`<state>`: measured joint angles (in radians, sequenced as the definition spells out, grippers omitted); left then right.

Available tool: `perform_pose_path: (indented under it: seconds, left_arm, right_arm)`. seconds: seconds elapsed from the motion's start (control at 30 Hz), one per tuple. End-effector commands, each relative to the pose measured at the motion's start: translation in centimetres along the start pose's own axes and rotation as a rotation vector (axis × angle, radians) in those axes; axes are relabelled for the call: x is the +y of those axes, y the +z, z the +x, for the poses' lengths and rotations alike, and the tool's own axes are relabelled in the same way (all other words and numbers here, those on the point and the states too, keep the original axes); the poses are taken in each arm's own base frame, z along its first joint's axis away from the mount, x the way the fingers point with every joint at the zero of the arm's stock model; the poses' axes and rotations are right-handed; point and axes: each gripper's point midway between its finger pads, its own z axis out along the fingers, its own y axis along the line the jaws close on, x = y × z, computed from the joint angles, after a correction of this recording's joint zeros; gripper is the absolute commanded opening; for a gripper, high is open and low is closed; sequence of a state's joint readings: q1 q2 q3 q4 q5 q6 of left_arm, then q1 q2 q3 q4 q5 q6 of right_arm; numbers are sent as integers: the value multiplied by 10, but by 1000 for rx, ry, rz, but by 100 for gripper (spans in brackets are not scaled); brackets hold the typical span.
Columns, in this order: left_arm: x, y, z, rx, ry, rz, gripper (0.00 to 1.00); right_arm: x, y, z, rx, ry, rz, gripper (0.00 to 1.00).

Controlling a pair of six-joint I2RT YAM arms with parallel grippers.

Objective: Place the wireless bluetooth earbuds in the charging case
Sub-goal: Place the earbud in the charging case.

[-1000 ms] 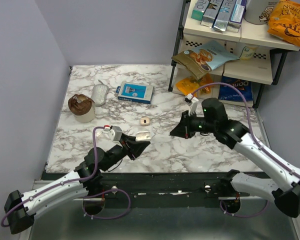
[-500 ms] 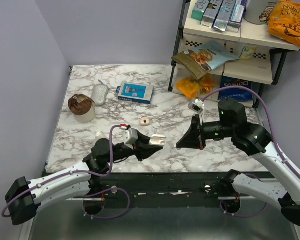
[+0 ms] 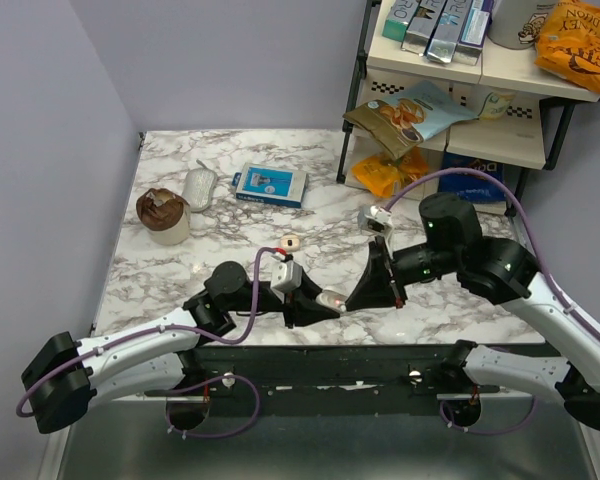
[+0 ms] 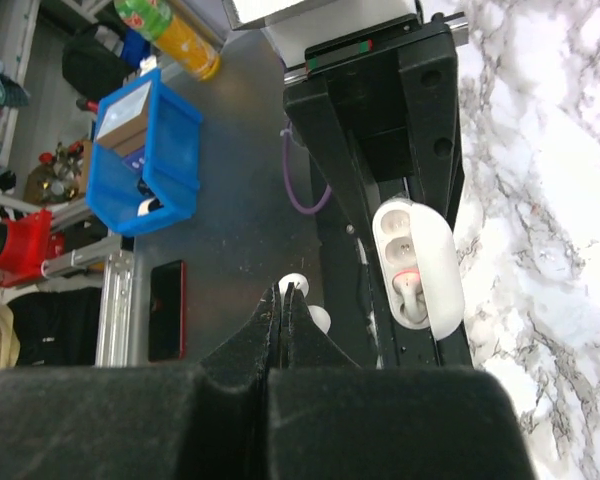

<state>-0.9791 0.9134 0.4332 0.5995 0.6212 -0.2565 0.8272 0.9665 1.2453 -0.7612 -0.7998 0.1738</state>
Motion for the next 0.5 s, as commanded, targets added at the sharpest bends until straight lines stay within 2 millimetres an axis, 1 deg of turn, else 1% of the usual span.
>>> perform_pose_path:
  seconds: [0.0,0.17,0.33,0.47]
  left_arm:
    - [-19,4,-20,-27,25,122,0]
    - [-23,5,-25,-30,31,145,0]
    - [-24,6,-22,-19,22,158,0]
    - [-25,5,-20,-16,14,159,0]
  right_arm:
    - [0,5,6,61,-1,13,1]
    - [-9,13,6,76,8,39,1]
    - [-17,19,2,63,8,60,1]
    - [-16,23,-2,48,9,49,1]
